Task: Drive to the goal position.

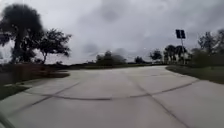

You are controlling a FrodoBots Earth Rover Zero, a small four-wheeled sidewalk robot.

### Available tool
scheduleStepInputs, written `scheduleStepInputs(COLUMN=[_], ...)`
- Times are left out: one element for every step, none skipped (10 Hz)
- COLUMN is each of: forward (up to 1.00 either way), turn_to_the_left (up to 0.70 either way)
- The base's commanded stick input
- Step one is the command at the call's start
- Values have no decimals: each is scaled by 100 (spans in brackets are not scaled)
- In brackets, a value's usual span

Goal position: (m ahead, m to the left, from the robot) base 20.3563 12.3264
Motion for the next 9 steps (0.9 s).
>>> scheduleStepInputs(forward=[85, 85, 85, 85, 85, 85, 85, 85, 85], turn_to_the_left=[0, 0, 0, 0, 0, 0, 0, 0, 0])
